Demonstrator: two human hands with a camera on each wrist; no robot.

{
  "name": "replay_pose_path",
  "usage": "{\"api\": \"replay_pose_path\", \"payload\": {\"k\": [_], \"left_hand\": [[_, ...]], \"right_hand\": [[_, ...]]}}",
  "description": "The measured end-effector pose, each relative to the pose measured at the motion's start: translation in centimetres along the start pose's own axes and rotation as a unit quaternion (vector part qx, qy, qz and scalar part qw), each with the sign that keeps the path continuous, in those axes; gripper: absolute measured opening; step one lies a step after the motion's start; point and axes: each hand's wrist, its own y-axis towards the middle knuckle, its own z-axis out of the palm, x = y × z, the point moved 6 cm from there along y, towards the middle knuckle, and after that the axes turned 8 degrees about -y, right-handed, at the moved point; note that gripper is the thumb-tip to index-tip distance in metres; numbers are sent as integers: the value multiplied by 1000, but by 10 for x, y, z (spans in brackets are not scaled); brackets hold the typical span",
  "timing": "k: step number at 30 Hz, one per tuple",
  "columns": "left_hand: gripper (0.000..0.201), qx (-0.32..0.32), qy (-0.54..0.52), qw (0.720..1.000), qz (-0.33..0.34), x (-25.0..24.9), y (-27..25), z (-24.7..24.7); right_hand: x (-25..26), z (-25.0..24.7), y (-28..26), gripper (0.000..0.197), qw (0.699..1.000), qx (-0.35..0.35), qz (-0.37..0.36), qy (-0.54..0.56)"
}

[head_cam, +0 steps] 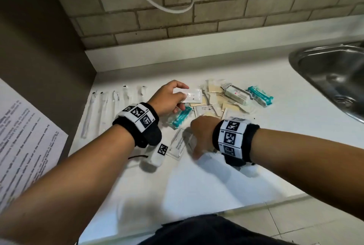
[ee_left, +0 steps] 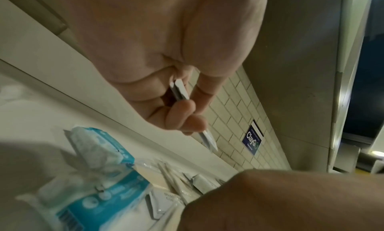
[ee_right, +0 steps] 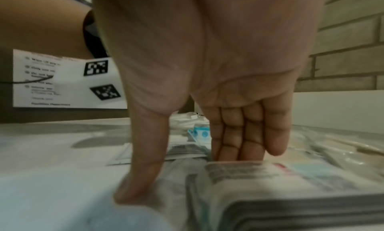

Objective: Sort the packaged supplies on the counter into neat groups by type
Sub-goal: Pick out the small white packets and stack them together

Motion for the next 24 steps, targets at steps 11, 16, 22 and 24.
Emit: {"api": "replay_pose_path", "payload": {"k": [11,16,22,24], "left_hand": [[22,-20,2,1000,-13,6,1,8],[21,-35,7,999,-6,7,1,9],[21,-46,-4,999,-13,7,8,12],[21,-45,-16,999,-17,7,11,15]], "right_hand": [[-15,10,3,77,991,36,1,126],[-28,12,7,68,981,-7,6,192],[-77,-20,2,10,951,-90,-7,297],[-98,-33,1,10,925,-120,11,359]]}}
